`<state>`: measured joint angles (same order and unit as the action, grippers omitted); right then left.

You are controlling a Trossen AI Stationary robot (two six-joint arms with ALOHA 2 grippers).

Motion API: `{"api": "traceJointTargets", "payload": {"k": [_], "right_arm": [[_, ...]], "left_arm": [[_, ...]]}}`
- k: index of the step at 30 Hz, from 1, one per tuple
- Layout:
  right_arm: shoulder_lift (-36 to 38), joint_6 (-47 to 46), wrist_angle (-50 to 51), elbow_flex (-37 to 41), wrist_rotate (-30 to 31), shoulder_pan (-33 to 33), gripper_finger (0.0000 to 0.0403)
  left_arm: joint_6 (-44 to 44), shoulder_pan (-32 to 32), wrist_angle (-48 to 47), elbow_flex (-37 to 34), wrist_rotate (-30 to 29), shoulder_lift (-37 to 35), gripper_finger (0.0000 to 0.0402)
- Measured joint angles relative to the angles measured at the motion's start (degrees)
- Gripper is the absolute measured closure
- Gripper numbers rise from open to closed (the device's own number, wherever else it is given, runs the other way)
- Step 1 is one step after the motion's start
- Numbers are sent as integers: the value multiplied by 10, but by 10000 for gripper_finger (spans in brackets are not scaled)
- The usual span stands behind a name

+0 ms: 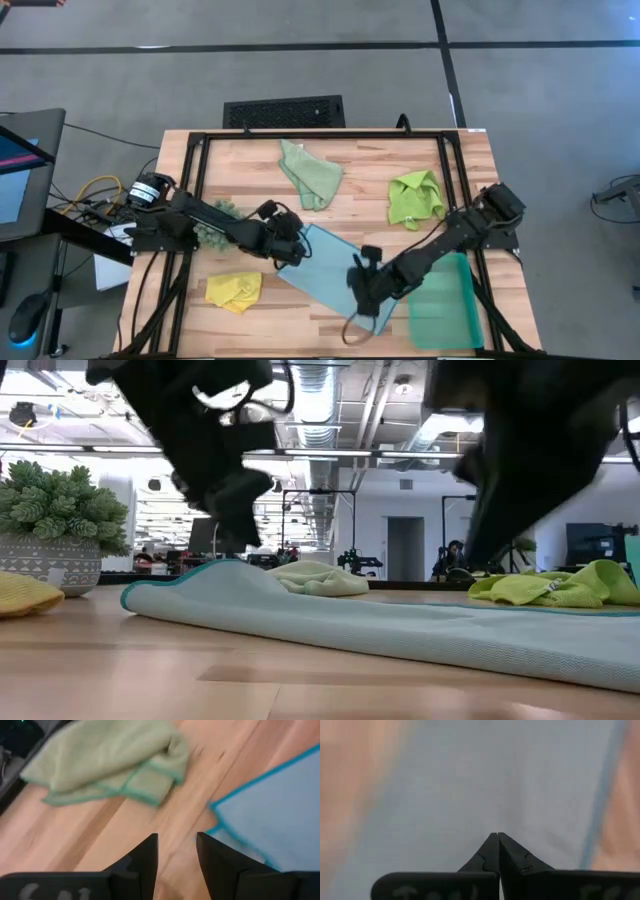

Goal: Fold microfiber towels
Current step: Fold the blue microfiber cloth

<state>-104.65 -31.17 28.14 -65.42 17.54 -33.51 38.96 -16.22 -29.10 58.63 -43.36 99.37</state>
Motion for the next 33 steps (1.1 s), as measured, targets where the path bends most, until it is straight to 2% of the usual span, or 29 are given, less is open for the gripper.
{"api": "traceJointTargets", "payload": {"k": [3,6,11,13,16,20,24,25,29,33], "right_arm": [[7,14,-16,3,29,-10,381],[2,8,-12,1,78,5,378],[-57,7,8,4,73,47,381],[-72,7,0,1,68,63,384],[-78,6,-20,0,30,72,386],[-74,-30,-84,0,-41,51,380],[-69,5,-205,1,-146,17,375],[-68,20,-232,0,-156,11,375],[-52,45,-242,-4,-136,12,378],[-10,47,-163,-7,-53,26,380]], "left_arm": [[-14,-13,45,15,20,0,274],[-17,-39,103,7,81,0,274],[25,-91,169,-25,115,0,274],[47,-101,164,-39,118,0,274],[88,-101,157,-71,110,1,274],[110,-78,157,-114,95,1,274],[82,-38,128,-131,64,1,274],[67,-27,116,-128,57,-1,274],[23,5,94,-92,51,-5,274],[-27,1,132,-53,83,-6,274]]}}
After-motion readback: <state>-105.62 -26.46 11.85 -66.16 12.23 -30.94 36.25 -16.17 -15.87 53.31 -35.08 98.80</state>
